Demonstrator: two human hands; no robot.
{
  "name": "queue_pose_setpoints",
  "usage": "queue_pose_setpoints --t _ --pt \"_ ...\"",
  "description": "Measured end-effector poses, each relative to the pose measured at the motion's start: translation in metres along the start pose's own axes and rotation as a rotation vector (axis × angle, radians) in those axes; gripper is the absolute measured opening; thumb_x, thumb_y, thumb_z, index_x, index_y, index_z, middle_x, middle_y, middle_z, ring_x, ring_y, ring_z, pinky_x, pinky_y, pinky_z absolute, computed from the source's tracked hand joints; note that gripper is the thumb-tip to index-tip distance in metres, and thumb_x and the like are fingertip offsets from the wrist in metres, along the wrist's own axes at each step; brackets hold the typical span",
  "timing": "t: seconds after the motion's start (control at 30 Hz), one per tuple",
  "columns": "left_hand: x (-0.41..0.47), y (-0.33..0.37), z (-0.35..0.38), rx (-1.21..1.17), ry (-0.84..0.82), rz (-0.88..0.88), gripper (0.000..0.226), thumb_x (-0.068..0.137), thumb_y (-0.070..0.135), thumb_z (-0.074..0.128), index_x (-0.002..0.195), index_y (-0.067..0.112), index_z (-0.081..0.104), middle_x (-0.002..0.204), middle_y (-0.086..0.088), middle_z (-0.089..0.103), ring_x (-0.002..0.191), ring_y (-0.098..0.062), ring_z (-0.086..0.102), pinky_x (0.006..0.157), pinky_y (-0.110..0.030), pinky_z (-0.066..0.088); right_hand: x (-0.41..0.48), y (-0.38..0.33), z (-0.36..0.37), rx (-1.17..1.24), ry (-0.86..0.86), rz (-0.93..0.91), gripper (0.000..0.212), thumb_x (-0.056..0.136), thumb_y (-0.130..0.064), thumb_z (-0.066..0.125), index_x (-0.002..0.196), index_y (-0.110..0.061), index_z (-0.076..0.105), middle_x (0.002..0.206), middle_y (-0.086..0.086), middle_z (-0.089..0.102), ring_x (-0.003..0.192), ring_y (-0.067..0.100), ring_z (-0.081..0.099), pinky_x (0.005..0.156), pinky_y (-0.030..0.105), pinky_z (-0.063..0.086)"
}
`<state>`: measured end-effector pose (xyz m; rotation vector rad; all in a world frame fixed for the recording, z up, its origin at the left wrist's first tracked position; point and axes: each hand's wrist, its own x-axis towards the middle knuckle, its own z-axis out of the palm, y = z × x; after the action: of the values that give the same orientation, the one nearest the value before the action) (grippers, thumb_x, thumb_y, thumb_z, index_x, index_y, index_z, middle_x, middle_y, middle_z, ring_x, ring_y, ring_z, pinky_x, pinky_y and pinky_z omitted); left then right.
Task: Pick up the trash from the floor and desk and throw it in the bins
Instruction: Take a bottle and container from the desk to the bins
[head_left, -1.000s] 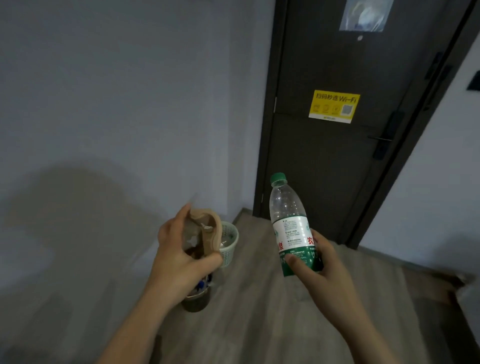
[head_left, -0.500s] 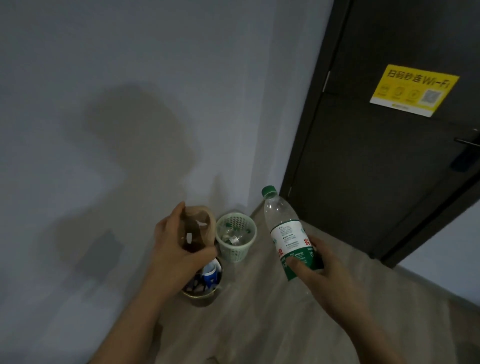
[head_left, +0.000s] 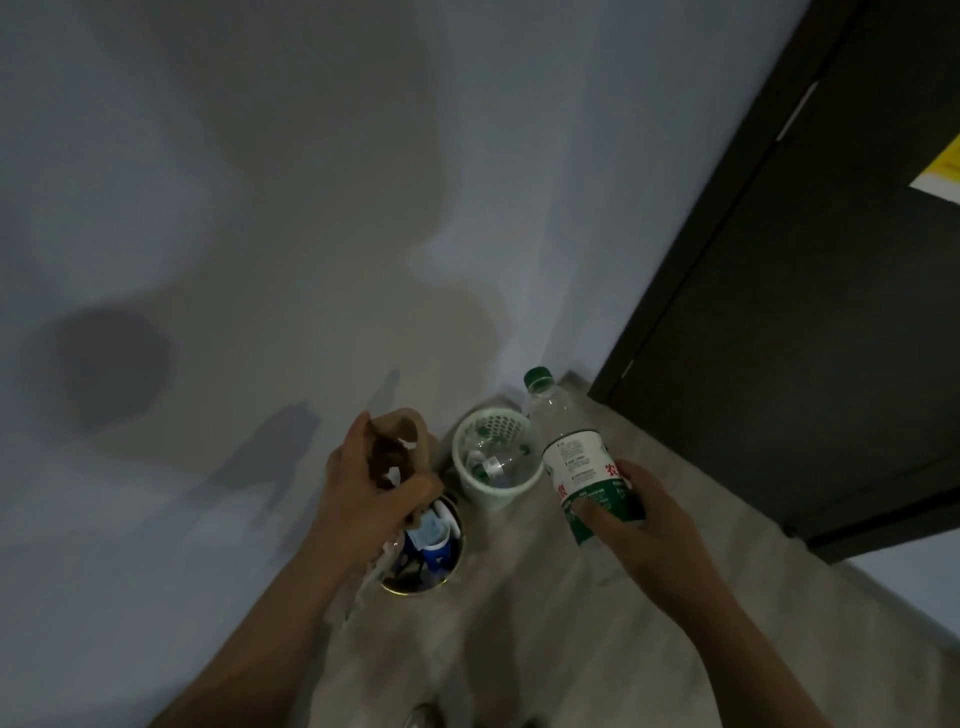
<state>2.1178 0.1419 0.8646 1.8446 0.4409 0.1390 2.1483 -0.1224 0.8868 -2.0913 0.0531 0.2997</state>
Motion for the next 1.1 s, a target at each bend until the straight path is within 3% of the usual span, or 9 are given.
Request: queue_pose_setpoints --t 0.1,0.23,0.3,0.37,0.47,0.6,0.77,1.0,1.1 --pt "0.025 -0.018 0.006 -0.051 0.059 -0.092 0.056 0.085 0.020 0.065 0.134 0.024 0.039 0.110 0.007 0.060 0.096 -0.003 0.060 0.076 -0.017 0.042 0.037 0.007 0.004 -0.006 -0.046 0.009 0.046 0.084 -0.029 0.070 0.123 -0.031 0.047 0.104 -0.013 0.059 0.090 0.004 0.062 0.065 0.015 0.050" --pt "0.054 -0.033 0.027 -0.123 0.172 -0.088 0.052 0.084 0.006 0.068 0.109 0.039 0.038 0.096 0.023 0.052 0.081 0.023 0.056 0.064 -0.003 0.044 0.093 0.019 0.008 -0.010 -0.133 0.026 0.040 0.084 -0.027 0.069 0.115 -0.035 0.045 0.098 -0.018 0.056 0.085 0.002 0.061 0.057 0.013 0.049" --pt "0.068 -0.035 0.041 -0.158 0.213 -0.093 0.055 0.071 0.015 0.074 0.105 0.041 0.040 0.096 0.021 0.057 0.083 0.022 0.058 0.062 -0.001 0.045 0.123 0.026 0.009 -0.012 -0.165 0.037 0.040 0.083 -0.026 0.070 0.112 -0.035 0.045 0.095 -0.019 0.056 0.082 0.000 0.060 0.053 0.010 0.047" --pt "0.078 -0.042 0.056 -0.185 0.259 -0.136 0.072 0.058 0.034 0.075 0.121 0.041 0.041 0.112 0.016 0.061 0.096 0.008 0.062 0.074 -0.014 0.054 0.153 0.036 0.007 -0.025 -0.213 0.047 0.042 0.083 -0.026 0.071 0.113 -0.035 0.044 0.094 -0.020 0.055 0.081 -0.001 0.059 0.051 0.008 0.046" --pt "0.096 -0.056 0.080 -0.159 0.345 -0.253 0.116 0.049 0.048 0.076 0.147 0.032 0.016 0.143 -0.006 0.039 0.119 -0.021 0.055 0.097 -0.048 0.050 0.197 0.050 0.003 -0.054 -0.294 0.076 0.046 0.082 -0.025 0.073 0.116 -0.034 0.044 0.096 -0.021 0.055 0.083 -0.001 0.059 0.050 0.007 0.046" --pt "0.121 -0.089 0.106 -0.127 0.509 -0.316 0.106 0.050 0.046 0.078 0.138 0.042 0.019 0.138 -0.008 0.039 0.117 -0.018 0.055 0.098 -0.041 0.048 0.250 0.076 0.010 -0.138 -0.397 0.090 0.045 0.080 -0.025 0.074 0.114 -0.033 0.045 0.095 -0.019 0.056 0.080 0.000 0.060 0.048 0.006 0.045" --pt "0.148 -0.162 0.128 -0.147 0.631 -0.353 0.096 0.057 0.020 0.083 0.133 0.031 0.024 0.135 -0.016 0.039 0.116 -0.023 0.056 0.099 -0.048 0.049 0.295 0.116 0.042 -0.210 -0.472 0.141 0.048 0.080 -0.028 0.074 0.121 -0.033 0.049 0.095 -0.018 0.059 0.076 -0.002 0.063 0.049 0.008 0.045" --pt "0.171 -0.282 0.153 -0.102 0.672 -0.441 0.098 0.048 0.043 0.080 0.129 0.036 0.025 0.133 -0.013 0.041 0.123 -0.027 0.049 0.099 -0.052 0.046 0.327 0.192 0.116 -0.224 -0.530 0.189 0.047 0.078 -0.028 0.074 0.119 -0.034 0.052 0.094 -0.014 0.064 0.069 -0.006 0.065 0.047 0.009 0.046" --pt "0.173 -0.328 0.169 -0.076 0.673 -0.457 0.098 0.046 0.045 0.079 0.128 0.040 0.025 0.133 -0.008 0.039 0.122 -0.023 0.047 0.100 -0.042 0.046 0.333 0.226 0.145 -0.245 -0.560 0.202 0.050 0.078 -0.031 0.073 0.123 -0.035 0.050 0.098 -0.014 0.064 0.080 0.002 0.066 0.056 0.015 0.050"
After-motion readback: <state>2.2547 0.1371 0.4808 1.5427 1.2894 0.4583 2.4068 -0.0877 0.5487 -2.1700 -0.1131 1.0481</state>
